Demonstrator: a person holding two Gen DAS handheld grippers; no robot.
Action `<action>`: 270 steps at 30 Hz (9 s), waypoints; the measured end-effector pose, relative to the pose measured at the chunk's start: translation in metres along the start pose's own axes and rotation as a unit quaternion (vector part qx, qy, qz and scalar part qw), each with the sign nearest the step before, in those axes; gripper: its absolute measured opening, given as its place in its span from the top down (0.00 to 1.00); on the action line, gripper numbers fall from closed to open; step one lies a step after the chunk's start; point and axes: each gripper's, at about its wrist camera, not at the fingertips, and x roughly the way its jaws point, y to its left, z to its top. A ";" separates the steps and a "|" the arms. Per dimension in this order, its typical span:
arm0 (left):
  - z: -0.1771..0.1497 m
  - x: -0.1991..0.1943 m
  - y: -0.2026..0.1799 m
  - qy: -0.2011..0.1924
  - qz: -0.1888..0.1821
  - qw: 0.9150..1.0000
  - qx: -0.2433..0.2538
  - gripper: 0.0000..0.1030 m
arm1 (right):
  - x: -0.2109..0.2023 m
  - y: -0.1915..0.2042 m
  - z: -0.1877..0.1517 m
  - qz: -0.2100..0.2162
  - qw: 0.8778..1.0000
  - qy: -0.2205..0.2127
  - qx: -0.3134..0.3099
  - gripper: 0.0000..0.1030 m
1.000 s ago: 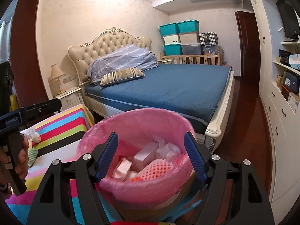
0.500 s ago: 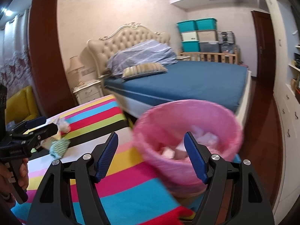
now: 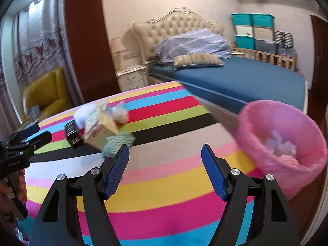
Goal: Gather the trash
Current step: 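Move both grippers back to the remaining trash on the table, then grasp the green-white striped cloth with the right gripper while the left gripper grasps the tan medicine box, then carry the striped cloth with the right gripper while the left gripper carries the tan box to the wastebasket, then open the right gripper over the wastebasket while the left gripper opens to drop the tan box, then move both grippers back toward the remaining trash on the table, then grasp the white tissue with the right gripper while the left gripper grasps the black DORMI box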
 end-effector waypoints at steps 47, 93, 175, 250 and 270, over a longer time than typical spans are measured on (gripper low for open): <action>-0.004 0.028 -0.011 0.053 -0.011 0.998 -0.033 0.05 | 0.027 0.035 0.009 0.002 0.998 0.044 -0.044 0.72; -0.009 0.064 -0.030 0.111 -0.037 0.992 -0.036 0.50 | -0.002 0.028 -0.011 0.025 0.999 0.042 -0.017 0.72; 0.073 0.100 -0.274 -0.034 -0.246 0.965 0.083 0.05 | -0.095 -0.235 0.003 -0.143 0.977 -0.098 0.120 0.44; -0.016 0.032 0.069 0.056 0.116 0.989 -0.075 0.05 | 0.181 0.117 0.069 0.031 0.988 0.111 -0.100 0.71; -0.012 0.042 0.048 0.061 0.079 0.993 -0.058 0.05 | 0.103 0.068 0.032 -0.005 0.997 0.075 -0.018 0.71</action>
